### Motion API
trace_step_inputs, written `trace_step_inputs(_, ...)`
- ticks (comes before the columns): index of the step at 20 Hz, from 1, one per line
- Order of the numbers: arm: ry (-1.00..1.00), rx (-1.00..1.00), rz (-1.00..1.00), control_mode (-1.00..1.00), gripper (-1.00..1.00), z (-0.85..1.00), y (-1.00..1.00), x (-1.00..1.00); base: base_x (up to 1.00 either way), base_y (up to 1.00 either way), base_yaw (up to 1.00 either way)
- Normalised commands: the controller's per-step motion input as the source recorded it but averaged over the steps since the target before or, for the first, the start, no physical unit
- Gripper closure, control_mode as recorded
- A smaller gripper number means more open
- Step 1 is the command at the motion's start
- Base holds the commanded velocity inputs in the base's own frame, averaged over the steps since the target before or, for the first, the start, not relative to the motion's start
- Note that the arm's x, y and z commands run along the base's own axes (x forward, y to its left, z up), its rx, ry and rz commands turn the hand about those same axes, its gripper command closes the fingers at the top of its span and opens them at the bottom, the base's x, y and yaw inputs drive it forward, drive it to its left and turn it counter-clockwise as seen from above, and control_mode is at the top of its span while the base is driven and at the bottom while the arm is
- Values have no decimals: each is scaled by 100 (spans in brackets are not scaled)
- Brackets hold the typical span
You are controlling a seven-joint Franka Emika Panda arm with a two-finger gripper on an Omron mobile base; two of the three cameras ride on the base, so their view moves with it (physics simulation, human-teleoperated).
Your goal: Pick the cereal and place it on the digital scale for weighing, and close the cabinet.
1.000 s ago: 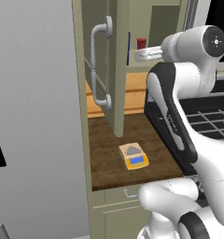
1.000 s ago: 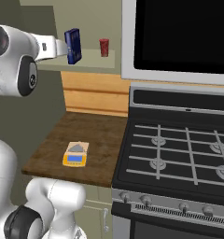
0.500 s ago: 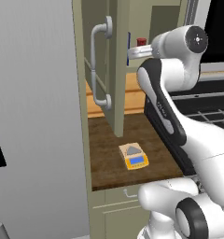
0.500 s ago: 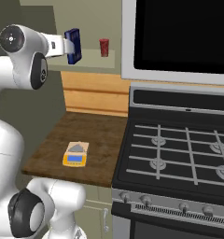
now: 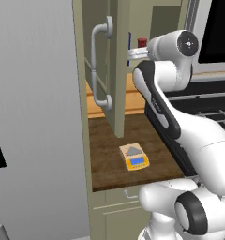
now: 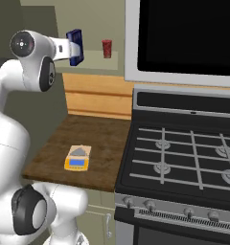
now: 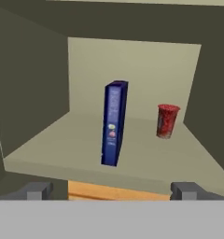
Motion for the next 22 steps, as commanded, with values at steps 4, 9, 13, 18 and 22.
trace_step_inputs(4,1,0,0,-100,-100,0,3,31,0,0,0)
trace_step_inputs(9,0,0,0,-100,-100,0,2,36,0,0,0)
trace_step_inputs(13,0,0,0,-100,-100,4,0,26,0,0,0)
trace_step_inputs(18,0,0,0,-100,-100,16,3,23,0,0,0)
trace_step_inputs(22,0,0,0,-100,-100,13,6,38,0,0,0)
